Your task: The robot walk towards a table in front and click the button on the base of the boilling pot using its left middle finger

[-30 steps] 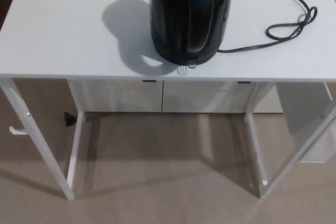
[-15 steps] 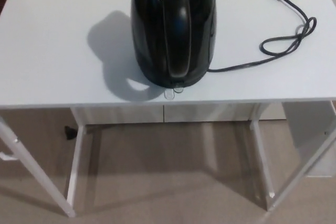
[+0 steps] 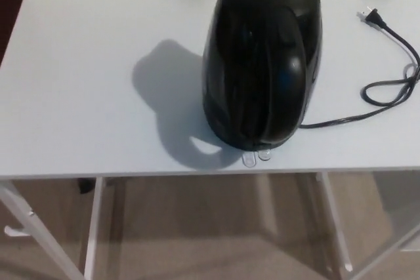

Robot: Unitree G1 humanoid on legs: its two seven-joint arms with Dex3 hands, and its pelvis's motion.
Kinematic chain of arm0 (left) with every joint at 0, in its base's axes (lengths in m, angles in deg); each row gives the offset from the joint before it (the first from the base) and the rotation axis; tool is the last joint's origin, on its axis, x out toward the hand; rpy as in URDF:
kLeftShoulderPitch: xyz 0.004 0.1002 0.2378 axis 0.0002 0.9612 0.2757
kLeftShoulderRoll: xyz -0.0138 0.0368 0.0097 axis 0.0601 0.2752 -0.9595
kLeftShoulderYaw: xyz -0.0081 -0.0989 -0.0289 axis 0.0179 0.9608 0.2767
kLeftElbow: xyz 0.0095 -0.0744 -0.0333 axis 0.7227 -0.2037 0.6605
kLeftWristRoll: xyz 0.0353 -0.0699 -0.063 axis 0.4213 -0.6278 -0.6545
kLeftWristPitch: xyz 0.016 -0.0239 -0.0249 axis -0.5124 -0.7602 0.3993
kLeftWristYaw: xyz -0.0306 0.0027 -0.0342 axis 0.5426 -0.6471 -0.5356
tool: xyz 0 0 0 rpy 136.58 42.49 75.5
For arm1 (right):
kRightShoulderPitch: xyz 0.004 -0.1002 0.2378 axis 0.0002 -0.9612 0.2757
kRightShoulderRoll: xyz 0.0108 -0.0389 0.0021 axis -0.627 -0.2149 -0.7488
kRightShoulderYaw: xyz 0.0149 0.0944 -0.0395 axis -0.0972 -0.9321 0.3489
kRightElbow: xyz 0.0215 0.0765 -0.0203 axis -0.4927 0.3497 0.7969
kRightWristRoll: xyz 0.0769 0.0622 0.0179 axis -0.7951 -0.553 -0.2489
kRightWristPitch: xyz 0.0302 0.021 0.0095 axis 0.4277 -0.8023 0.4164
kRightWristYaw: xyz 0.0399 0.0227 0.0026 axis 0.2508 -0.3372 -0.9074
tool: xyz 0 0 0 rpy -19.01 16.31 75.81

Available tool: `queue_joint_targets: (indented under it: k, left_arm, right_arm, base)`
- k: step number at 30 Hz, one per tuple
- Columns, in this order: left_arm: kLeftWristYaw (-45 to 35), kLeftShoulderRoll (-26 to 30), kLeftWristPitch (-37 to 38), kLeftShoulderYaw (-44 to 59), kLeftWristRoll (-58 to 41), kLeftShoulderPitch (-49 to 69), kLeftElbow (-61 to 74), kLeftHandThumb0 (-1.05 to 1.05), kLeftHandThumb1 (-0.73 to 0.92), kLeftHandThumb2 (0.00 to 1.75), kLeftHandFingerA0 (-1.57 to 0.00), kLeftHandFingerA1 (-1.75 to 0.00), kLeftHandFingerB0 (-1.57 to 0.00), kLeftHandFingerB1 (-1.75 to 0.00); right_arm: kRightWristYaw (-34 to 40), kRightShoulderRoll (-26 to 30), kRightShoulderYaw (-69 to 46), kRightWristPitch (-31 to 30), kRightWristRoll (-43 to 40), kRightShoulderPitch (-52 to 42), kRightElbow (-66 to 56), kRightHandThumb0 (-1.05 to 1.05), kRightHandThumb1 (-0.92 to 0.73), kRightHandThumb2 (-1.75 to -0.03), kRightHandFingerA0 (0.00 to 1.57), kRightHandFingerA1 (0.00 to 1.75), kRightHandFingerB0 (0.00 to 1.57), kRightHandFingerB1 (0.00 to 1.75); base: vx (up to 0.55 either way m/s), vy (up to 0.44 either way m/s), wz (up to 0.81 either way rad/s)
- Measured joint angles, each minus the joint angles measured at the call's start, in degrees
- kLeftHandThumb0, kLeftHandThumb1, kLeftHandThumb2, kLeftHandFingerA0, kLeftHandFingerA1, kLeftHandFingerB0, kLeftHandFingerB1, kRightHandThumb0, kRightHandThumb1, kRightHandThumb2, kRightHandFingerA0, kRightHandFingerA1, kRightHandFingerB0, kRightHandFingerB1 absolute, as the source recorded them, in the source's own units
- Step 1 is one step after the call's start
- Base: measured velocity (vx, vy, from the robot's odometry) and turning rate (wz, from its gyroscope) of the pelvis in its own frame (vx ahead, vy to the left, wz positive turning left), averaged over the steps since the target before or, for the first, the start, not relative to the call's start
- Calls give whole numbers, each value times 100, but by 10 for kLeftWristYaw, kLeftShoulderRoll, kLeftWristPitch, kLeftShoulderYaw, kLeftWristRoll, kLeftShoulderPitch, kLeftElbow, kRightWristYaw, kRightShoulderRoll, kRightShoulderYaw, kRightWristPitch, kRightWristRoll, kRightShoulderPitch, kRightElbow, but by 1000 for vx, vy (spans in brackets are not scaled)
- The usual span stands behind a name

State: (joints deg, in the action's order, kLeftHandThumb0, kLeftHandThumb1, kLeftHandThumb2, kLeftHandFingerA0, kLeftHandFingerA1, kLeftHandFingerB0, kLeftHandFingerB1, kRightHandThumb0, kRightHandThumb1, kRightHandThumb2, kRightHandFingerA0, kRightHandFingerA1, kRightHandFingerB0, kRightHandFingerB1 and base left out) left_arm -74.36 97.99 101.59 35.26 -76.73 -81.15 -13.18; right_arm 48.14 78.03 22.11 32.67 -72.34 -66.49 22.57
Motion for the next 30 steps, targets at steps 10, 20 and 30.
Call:
queue_joint_targets:
  k: [10, 20, 30]
  left_arm:
    - [-4, -1, -1, 3, -1, -3, 3, -21, 49, 55, -31, -45, -13, -29]
    - [-4, 5, -2, -1, 2, -8, 0, -22, 49, 55, -33, -45, -16, -30]
    - [-3, 12, -5, -13, 9, -18, 4, -23, 50, 55, -33, -43, -16, -30]
  right_arm:
    - [-1, 3, 2, -4, 0, 0, -22, -9, -43, -87, 44, 62, 23, 52]
    - [-1, -1, 5, -9, 0, 5, -18, -6, -44, -87, 45, 62, 26, 54]
    - [4, -4, 11, 12, 3, 37, 37, -8, -44, -87, 45, 62, 28, 54]
  base:
    - [-11, -163, 4]
    - [-36, 194, -5]
    - [24, 25, 3]
